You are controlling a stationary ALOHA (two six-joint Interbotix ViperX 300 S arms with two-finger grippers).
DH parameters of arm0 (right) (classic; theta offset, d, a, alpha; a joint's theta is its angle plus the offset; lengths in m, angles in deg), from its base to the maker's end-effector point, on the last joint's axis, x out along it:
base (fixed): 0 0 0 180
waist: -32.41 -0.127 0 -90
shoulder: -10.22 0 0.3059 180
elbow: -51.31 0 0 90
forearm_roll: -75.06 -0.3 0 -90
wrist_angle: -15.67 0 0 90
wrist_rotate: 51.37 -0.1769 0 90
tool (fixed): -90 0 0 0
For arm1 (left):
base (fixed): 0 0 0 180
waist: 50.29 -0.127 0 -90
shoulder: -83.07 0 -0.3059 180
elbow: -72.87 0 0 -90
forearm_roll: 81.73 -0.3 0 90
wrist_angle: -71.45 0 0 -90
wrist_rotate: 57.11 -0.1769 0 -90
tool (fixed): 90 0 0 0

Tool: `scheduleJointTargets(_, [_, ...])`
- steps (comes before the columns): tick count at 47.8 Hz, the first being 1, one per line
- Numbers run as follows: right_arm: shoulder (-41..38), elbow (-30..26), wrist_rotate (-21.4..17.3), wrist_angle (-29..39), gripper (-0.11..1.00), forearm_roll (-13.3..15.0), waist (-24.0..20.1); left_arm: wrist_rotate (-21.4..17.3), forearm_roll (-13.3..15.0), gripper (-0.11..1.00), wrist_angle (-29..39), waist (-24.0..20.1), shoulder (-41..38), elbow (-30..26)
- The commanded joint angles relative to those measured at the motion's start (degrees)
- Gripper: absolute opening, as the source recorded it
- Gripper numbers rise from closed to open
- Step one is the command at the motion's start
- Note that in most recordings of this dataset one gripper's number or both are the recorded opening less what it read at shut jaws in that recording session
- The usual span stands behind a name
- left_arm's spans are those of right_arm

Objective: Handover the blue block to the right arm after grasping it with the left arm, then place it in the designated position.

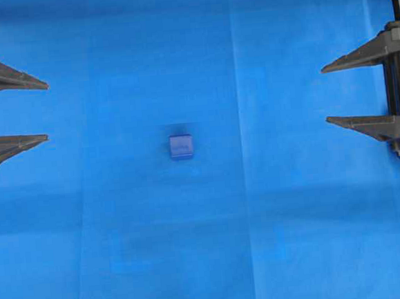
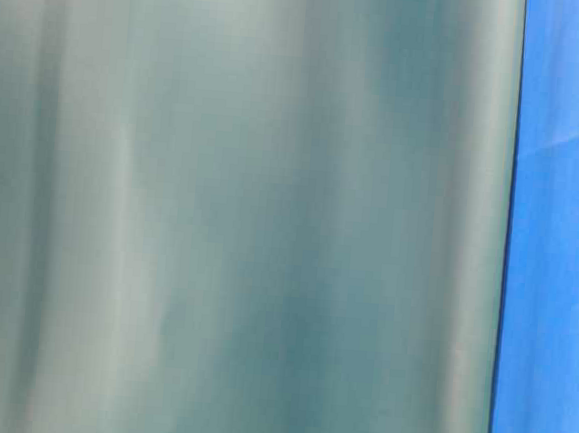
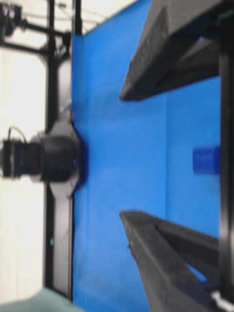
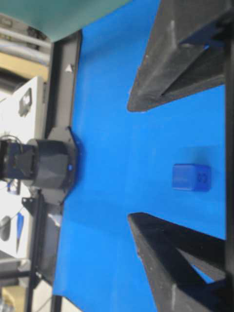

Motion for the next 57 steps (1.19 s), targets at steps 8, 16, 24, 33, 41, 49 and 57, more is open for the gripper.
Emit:
scheduleJointTargets(8, [-0.35, -1.58, -0.09, -0.26, 0.98, -0.18, 0.09, 0.53, -0.09, 0.93, -0.62, 0.18, -0.26, -0.88])
scheduleJointTargets(16, [-0.35, -1.58, -0.09, -0.53, 0.98, -0.18, 0.09, 1.93, 0.00, 0.93, -3.52, 0.18, -2.46, -1.14])
scheduleJointTargets(24, [-0.79, -1.58, -0.09, -0.62, 0.98, 0.00, 0.26, 2.29, 0.00, 0.93, -7.12, 0.09, -8.09, -2.99])
scheduleJointTargets(33, [-1.32, -1.67, -0.09, -1.14, 0.98, 0.00, 0.26, 1.58, 0.00, 0.93, -9.76, 0.09, -14.77, -6.77])
scheduleJointTargets(41, [-1.32, -1.67, -0.09, -1.23, 0.98, 0.00, 0.26, 1.49, -0.09, 0.93, -11.87, -0.09, -21.27, -10.55])
scheduleJointTargets(49, [-1.32, -1.67, -0.09, -1.32, 0.98, 0.00, 0.26, 1.41, -0.09, 0.93, -13.27, -0.09, -28.21, -15.12])
scheduleJointTargets(57, [-1.32, -1.76, -0.09, -1.41, 0.98, 0.00, 0.26, 1.32, 0.00, 0.93, -12.74, -0.18, -35.07, -21.09])
